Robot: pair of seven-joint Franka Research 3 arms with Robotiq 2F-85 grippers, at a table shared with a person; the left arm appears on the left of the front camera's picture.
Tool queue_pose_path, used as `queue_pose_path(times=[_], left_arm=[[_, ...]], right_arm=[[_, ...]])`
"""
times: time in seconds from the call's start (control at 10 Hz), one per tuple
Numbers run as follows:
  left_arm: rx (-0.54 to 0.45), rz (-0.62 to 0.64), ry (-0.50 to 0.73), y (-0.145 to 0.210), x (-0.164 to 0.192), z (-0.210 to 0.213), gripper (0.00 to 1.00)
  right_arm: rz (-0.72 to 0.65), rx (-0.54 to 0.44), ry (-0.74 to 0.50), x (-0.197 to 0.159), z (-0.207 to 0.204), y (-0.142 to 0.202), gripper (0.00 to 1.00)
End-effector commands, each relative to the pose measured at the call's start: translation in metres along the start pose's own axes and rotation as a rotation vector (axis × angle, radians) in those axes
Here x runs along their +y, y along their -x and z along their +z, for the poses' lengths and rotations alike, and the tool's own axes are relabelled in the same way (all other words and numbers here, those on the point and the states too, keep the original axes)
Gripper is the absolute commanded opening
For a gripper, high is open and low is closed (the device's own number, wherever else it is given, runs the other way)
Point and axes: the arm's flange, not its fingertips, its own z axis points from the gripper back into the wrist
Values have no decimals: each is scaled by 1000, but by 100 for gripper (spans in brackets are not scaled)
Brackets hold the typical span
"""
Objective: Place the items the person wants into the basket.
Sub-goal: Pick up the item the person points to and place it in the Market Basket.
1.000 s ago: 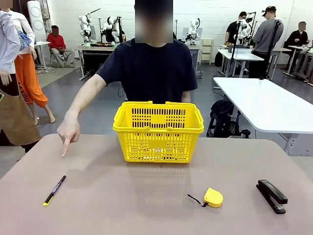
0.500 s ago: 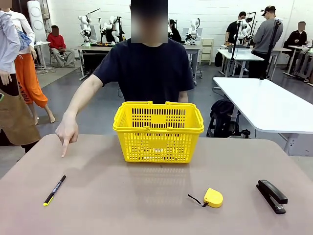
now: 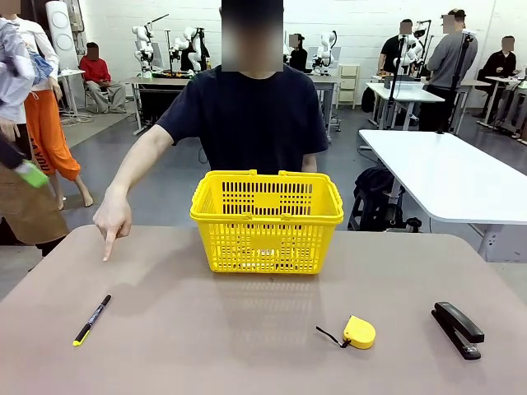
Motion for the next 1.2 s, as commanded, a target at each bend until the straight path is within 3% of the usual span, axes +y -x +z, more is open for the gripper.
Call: queue_pose_path(times=[0.0, 0.3, 0.6, 0.7, 0.8, 1.1], left_arm=[[270, 238, 64, -37, -44, -36, 100], [419, 314, -59, -50, -64, -93, 100], [365, 342, -126, -40, -44, -109, 100], [296, 349, -173, -33, -42, -108, 100], [408, 343, -98, -46, -51, -113, 100], [408, 343, -98, -46, -51, -113, 100]], right_arm=[[13, -32, -17, 0, 0, -2, 100], [13, -32, -17, 0, 0, -2, 100], [13, -32, -17, 0, 0, -2, 100], [13, -32, -17, 0, 0, -2, 100], [13, -32, -17, 0, 0, -2, 100], [13, -32, -17, 0, 0, -2, 100]])
